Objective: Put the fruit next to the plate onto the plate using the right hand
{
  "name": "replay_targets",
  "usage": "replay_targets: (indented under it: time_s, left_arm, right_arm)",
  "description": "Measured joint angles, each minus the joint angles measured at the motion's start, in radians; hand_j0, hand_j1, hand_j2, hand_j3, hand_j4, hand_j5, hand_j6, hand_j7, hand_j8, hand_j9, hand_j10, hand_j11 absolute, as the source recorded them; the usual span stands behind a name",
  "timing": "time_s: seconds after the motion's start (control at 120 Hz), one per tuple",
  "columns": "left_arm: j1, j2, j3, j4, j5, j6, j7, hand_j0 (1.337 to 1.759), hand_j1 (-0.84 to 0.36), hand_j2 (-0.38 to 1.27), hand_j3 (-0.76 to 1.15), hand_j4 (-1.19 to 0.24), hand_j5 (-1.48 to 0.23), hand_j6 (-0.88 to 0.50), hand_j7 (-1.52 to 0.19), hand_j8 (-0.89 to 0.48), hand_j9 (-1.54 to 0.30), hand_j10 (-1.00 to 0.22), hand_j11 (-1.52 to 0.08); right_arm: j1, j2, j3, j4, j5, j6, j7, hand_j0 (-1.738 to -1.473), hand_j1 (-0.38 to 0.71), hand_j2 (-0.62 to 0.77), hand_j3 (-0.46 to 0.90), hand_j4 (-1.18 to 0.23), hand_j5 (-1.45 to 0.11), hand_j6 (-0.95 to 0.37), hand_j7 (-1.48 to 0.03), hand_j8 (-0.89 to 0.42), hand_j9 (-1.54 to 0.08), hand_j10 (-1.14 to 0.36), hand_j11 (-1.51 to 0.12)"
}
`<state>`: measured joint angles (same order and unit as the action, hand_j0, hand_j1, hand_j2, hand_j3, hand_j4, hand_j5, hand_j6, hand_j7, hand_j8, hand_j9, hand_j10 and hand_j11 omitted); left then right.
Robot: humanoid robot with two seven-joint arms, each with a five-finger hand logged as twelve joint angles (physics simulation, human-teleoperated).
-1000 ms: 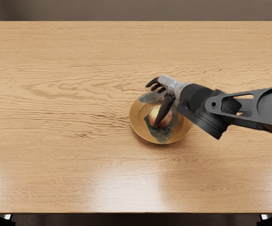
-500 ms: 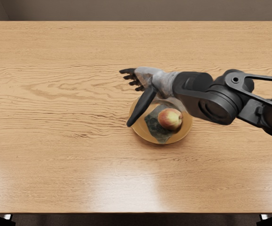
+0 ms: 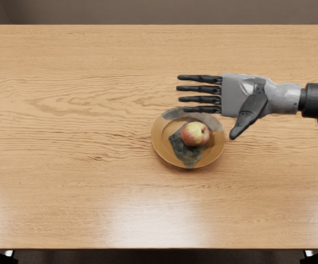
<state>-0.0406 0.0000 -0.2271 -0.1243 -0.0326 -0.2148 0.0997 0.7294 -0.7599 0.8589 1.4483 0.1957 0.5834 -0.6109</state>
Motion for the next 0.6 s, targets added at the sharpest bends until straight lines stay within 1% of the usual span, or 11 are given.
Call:
replay_targets:
  time_s: [0.075, 0.167, 0.425, 0.6]
  left_arm:
    - [0.000, 0.000, 0.000, 0.000, 0.000, 0.000, 0.000, 1.658, 0.34, 0.00, 0.00, -0.01, -0.01, -0.01, -0.01, -0.01, -0.01, -0.01, -0.01]
    - [0.001, 0.000, 0.000, 0.000, 0.000, 0.000, 0.000, 1.658, 0.34, 0.00, 0.00, -0.01, -0.01, -0.01, -0.01, -0.01, -0.01, -0.01, -0.01]
    - [-0.002, 0.000, 0.000, 0.000, 0.004, 0.000, 0.000, 1.658, 0.34, 0.00, 0.00, -0.01, -0.01, -0.01, -0.01, -0.01, -0.01, -0.01, -0.01]
    - [-0.002, 0.000, 0.000, 0.000, 0.003, 0.000, 0.000, 1.658, 0.34, 0.00, 0.00, -0.01, -0.01, -0.01, -0.01, -0.01, -0.01, -0.01, -0.01]
  right_arm:
    - [-0.004, -0.071, -0.028, -0.009, 0.091, 0.014, 0.000, -1.658, -0.35, 0.00, 0.00, 0.00, 0.00, 0.00, 0.00, 0.00, 0.00, 0.00, 0.00]
    - [-0.007, -0.127, -0.048, -0.016, 0.144, 0.022, 0.000, -1.658, -0.35, 0.00, 0.00, 0.00, 0.00, 0.00, 0.00, 0.00, 0.00, 0.00, 0.00]
    - [-0.019, -0.240, -0.079, -0.021, 0.181, 0.028, 0.000, -1.658, -0.35, 0.00, 0.00, 0.00, 0.00, 0.00, 0.00, 0.00, 0.00, 0.00, 0.00]
    - [-0.036, -0.314, -0.083, -0.046, 0.220, 0.028, 0.000, -1.658, -0.35, 0.00, 0.00, 0.00, 0.00, 0.00, 0.00, 0.00, 0.00, 0.00, 0.00]
